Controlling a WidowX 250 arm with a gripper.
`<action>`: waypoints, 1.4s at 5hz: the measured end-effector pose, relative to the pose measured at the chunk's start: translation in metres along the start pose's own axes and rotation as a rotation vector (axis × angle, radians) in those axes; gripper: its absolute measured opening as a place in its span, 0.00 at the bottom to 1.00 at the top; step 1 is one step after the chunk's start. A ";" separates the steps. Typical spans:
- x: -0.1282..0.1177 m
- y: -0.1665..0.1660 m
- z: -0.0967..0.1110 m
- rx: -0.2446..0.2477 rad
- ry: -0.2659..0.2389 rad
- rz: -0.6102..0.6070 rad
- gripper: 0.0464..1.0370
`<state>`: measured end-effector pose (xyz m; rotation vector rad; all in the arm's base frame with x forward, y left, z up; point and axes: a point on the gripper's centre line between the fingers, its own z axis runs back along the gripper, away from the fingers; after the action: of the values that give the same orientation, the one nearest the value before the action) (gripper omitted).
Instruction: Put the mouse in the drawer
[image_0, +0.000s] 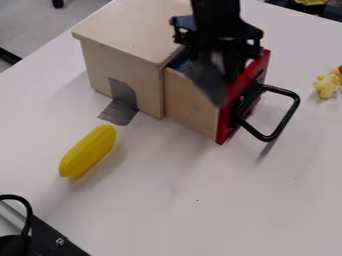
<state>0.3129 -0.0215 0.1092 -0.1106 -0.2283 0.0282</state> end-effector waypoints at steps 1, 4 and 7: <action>0.015 0.003 -0.018 0.017 0.009 0.004 0.53; 0.051 0.013 -0.028 0.066 -0.001 0.005 0.53; 0.051 0.032 -0.047 0.125 0.043 -0.018 0.53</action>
<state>0.3728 0.0075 0.0713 0.0154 -0.1841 0.0226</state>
